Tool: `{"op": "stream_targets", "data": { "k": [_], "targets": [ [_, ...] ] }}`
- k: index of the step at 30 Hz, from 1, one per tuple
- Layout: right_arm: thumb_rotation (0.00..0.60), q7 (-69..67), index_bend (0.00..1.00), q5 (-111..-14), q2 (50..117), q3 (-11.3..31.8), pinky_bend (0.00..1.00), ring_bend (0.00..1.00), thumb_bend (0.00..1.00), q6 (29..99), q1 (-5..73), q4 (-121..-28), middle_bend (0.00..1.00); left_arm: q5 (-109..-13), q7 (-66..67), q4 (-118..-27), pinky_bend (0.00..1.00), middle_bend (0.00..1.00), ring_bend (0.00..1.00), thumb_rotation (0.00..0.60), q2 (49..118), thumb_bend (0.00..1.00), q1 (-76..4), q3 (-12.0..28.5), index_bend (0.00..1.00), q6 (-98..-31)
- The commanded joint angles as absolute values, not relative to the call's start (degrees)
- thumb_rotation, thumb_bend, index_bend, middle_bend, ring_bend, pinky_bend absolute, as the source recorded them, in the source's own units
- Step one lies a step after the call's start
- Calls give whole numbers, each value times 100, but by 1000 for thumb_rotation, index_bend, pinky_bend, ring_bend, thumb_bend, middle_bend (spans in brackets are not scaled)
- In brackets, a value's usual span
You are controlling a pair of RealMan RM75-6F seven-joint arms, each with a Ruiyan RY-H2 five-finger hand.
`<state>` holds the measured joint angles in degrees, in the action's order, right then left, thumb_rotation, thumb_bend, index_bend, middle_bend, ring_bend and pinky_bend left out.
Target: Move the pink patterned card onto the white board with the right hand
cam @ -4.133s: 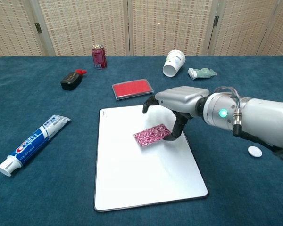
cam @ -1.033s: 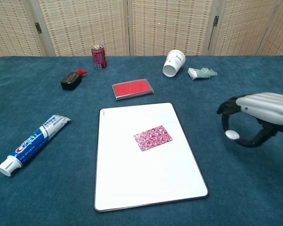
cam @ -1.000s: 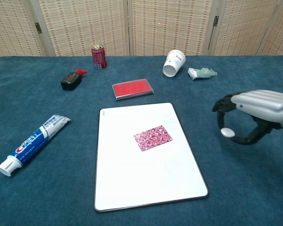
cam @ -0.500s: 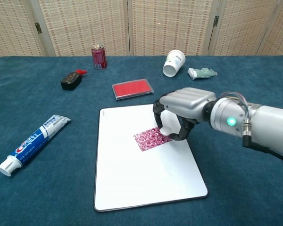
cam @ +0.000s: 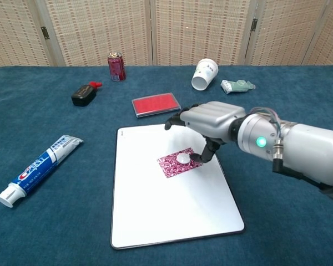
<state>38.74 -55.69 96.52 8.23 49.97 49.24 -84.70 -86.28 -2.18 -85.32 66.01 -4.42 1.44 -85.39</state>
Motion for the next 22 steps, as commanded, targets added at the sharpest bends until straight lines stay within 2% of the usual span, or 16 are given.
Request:
{"op": "stream_targets", "data": {
  "k": [1, 7, 13, 17, 22],
  "targets": [
    [600, 3692, 134, -5879, 9206, 634, 1, 43, 421, 5429, 4606, -8868, 126, -8631, -199, -8530, 0, 241, 224, 600, 6609, 95, -453, 152, 327, -8531],
    [600, 3416, 134, -6553, 8197, 220, 2, 59, 421, 6485, 3847, -9656, 126, -8625, -144, -8548, 0, 241, 224, 600, 6675, 94, -506, 183, 316, -8483],
    [600, 2866, 155, -7432, 7265, -186, 2, 56, 421, 7648, 2984, -10064, 135, -8661, -22, -8599, 0, 241, 224, 600, 6727, 94, -577, 246, 295, -8499],
    [600, 2404, 155, -7835, 6852, -422, 2, 53, 420, 8308, 2404, -10150, 136, -8669, 64, -8645, 0, 241, 223, 600, 6771, 96, -597, 289, 282, -8552],
    [600, 1907, 155, -8097, 6678, -562, 2, 54, 421, 8995, 1737, -10060, 138, -8632, 157, -8664, 0, 241, 223, 600, 6828, 95, -649, 304, 275, -8474]
  ]
}}
